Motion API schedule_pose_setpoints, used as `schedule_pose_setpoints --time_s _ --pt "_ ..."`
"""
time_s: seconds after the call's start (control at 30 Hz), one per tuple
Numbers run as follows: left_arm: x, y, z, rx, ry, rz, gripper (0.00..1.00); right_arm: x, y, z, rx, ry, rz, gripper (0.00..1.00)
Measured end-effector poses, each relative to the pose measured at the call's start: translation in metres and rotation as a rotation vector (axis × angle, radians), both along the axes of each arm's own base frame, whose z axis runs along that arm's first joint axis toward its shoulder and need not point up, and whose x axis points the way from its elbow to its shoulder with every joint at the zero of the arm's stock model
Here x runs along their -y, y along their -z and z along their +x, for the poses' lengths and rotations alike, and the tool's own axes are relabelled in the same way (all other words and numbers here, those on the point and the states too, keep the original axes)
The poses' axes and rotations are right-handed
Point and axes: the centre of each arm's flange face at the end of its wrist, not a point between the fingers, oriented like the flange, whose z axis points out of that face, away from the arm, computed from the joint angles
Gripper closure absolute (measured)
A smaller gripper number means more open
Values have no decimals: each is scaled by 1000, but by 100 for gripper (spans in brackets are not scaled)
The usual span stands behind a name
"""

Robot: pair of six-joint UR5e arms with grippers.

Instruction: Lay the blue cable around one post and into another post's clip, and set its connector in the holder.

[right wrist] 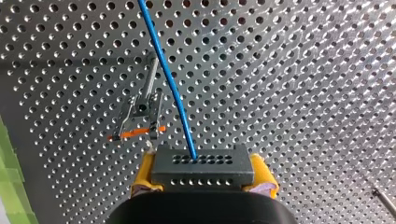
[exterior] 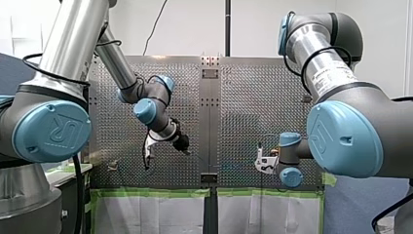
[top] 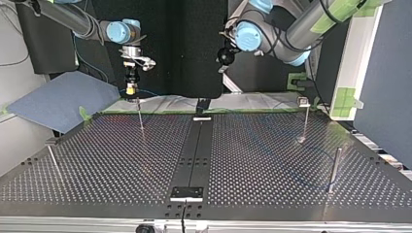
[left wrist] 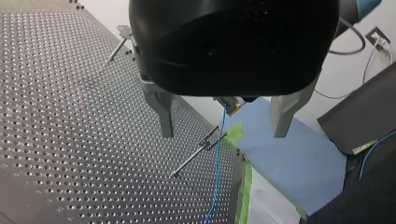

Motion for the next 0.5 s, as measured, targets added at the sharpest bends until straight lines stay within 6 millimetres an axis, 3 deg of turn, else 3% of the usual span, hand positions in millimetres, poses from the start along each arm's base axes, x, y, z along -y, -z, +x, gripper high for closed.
schedule_pose_setpoints --time_s 0.23,0.5 --pt "7 18 9 39 30 38 0 0 0 0 -14 4 0 95" --pt "20 31 40 133 49 78 0 0 0 0 -17 2 -3 95"
